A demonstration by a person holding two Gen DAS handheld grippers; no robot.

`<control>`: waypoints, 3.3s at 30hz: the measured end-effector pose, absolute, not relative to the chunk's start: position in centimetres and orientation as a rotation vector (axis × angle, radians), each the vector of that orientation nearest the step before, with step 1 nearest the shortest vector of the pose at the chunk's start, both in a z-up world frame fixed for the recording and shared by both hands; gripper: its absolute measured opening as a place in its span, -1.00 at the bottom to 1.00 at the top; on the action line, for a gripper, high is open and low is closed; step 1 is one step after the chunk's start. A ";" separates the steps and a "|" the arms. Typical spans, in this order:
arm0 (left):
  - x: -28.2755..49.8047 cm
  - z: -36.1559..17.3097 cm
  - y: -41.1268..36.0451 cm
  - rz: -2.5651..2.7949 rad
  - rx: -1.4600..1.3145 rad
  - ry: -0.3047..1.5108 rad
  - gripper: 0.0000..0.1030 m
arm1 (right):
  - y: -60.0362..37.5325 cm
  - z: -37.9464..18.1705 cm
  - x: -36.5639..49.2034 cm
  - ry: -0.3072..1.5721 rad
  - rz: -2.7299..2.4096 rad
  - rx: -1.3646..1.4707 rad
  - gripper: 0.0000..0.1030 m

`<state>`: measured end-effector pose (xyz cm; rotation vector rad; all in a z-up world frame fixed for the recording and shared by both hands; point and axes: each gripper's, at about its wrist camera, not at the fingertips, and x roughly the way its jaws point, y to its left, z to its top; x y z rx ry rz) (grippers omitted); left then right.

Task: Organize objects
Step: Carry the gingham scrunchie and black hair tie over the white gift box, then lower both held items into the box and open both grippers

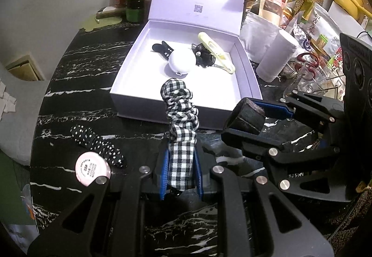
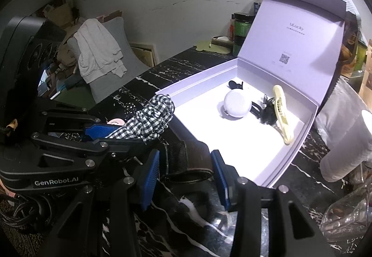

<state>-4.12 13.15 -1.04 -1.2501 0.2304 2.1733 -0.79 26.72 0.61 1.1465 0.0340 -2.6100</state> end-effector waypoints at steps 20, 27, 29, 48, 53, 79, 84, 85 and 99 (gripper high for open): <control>-8.2 -0.7 16.2 2.150 -1.234 0.231 -0.66 | 28.8 0.9 -3.4 0.040 -2.640 1.159 -0.12; -10.9 -0.6 17.3 2.136 -1.242 0.245 -0.66 | 29.4 0.5 -5.7 0.019 -2.634 1.166 -0.12; -11.6 -0.4 17.6 2.146 -1.234 0.265 -0.66 | 29.6 0.3 -6.3 0.010 -2.637 1.173 -0.12; -17.3 -0.9 21.1 2.143 -1.234 0.319 -0.66 | 32.2 0.5 -12.3 0.033 -2.689 1.200 -0.12; -18.5 -1.6 22.2 2.133 -1.243 0.348 -0.66 | 33.1 -0.3 -13.7 0.018 -2.684 1.234 -0.12; -21.3 -4.1 25.3 2.095 -1.315 0.459 -0.66 | 35.9 -3.4 -16.7 -0.055 -2.693 1.347 -0.11; -21.3 -4.0 25.2 2.103 -1.326 0.445 -0.66 | 36.0 -3.2 -16.4 -0.061 -2.695 1.347 -0.11; -21.2 -4.0 25.1 2.107 -1.325 0.441 -0.66 | 36.0 -3.2 -16.4 -0.064 -2.696 1.347 -0.11; -20.3 -3.1 24.4 2.169 -1.298 0.459 -0.40 | 35.8 -2.4 -16.0 -0.047 -2.718 1.334 0.01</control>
